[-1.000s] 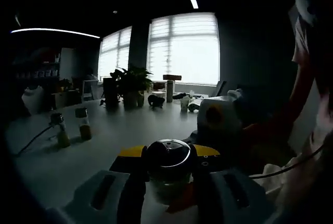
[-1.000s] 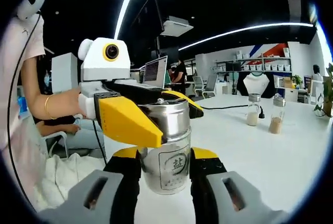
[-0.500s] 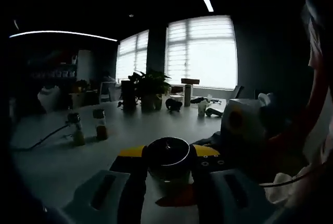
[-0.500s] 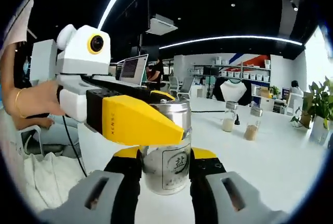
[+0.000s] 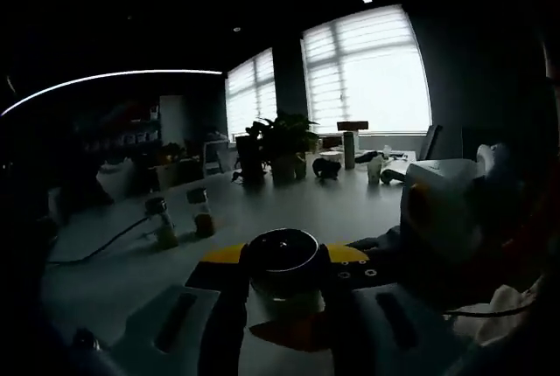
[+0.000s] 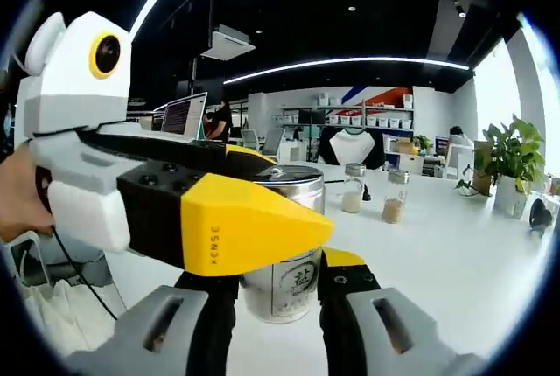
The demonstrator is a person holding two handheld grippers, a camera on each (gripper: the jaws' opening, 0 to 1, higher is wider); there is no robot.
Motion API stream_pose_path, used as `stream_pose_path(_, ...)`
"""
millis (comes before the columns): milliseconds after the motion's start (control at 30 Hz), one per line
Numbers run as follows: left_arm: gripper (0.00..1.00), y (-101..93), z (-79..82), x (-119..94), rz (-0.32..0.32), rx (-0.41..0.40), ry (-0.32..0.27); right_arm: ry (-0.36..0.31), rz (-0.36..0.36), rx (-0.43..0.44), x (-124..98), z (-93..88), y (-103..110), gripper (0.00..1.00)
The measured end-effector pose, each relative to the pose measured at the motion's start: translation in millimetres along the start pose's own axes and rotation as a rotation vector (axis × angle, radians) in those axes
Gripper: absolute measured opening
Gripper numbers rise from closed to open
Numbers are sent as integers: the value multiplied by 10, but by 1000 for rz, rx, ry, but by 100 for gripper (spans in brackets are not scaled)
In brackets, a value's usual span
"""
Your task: Rotate the seasoning bottle until the label or dispensing opening points toward the visible target arrow and the bottle remains upright within the marked orientation range
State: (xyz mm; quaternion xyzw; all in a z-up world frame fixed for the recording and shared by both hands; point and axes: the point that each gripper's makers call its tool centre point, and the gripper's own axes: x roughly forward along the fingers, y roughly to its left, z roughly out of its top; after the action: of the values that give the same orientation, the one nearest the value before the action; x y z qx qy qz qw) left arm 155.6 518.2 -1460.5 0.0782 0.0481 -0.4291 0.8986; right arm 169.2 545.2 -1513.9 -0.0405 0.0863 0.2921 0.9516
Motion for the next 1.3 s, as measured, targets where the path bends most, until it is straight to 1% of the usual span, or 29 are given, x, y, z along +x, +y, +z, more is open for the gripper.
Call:
stream_pose_path(67,33,26,-9,-4,-25,-18,4,2,44,18,-4,-9,30,32)
stream_pose_path(100,33,14,-16,-3,-52,-24,9,4,64,12,-9,-18,42,32)
stream_pose_path(133,33,-2,-31,-13,-83,-55,24,7,85,-2,-22,-29,53,32)
stream_pose_path(200,33,-26,-8,-27,-122,-55,16,-22,124,-66,-64,-2,72,33)
stream_pose_path(233,33,-33,1,-37,-135,-72,13,-31,138,-75,-79,5,76,33)
stream_pose_path(333,33,-83,27,-62,-205,-97,3,-33,204,-92,-141,10,99,33)
stream_pose_path(400,33,-87,34,-68,-229,-122,4,-20,254,-90,-168,-4,111,33)
stream_pose_path(433,33,-91,43,-69,-236,-122,-1,-17,269,-89,-177,-5,111,33)
stream_pose_path(500,33,-128,66,-78,-265,-126,-8,-5,325,-65,-199,-4,140,34)
stream_pose_path(533,33,-144,75,-81,-277,-124,-10,13,349,-39,-214,-14,154,34)
stream_pose_path(633,33,-169,85,-82,-298,-114,-7,21,374,-40,-219,-8,159,34)
stream_pose_path(667,33,-170,82,-77,-298,-112,-4,27,372,-47,-215,-11,170,34)
stream_pose_path(733,33,-170,64,-63,-292,-87,9,43,344,-70,-191,-32,173,33)
stream_pose_path(767,33,-164,47,-57,-281,-76,24,44,308,-90,-174,-46,149,33)
stream_pose_path(833,34,-159,43,-48,-261,-72,25,40,266,-91,-158,-48,126,33)
stream_pose_path(867,34,-159,45,-37,-243,-72,22,39,233,-64,-147,-56,119,33)
stream_pose_path(933,34,-160,44,-24,-223,-81,16,29,204,-15,-137,-60,131,33)
stream_pose_path(967,34,-156,38,-12,-213,-92,13,29,180,29,-134,-70,147,33)
stream_pose_path(1000,34,-148,39,-3,-203,-113,1,27,156,44,-133,-74,143,33)
stream_pose_path(1033,34,-136,44,8,-185,-131,-22,24,119,33,-126,-79,114,33)
stream_pose_path(1067,34,-128,44,12,-170,-134,-31,17,95,10,-118,-74,92,33)
stream_pose_path(1100,35,-124,42,19,-149,-135,-37,12,54,-27,-108,-70,64,33)
stream_pose_path(1133,35,-120,42,24,-133,-129,-40,9,25,-36,-98,-70,53,33)
stream_pose_path(1167,35,-96,41,37,-99,-138,-42,12,18,-23,-91,-73,64,33)
stream_pose_path(1200,35,-71,50,48,-65,-143,-49,6,-4,-8,-80,-62,57,33)
stream_pose_path(1233,36,-51,58,55,-40,-135,-52,6,-10,3,-69,-55,64,33)
stream_pose_path(1267,36,-32,60,58,-16,-136,-55,1,-10,38,-52,-41,67,33)
stream_pose_path(1300,36,-7,82,64,10,-130,-72,-11,3,88,-36,-24,91,33)
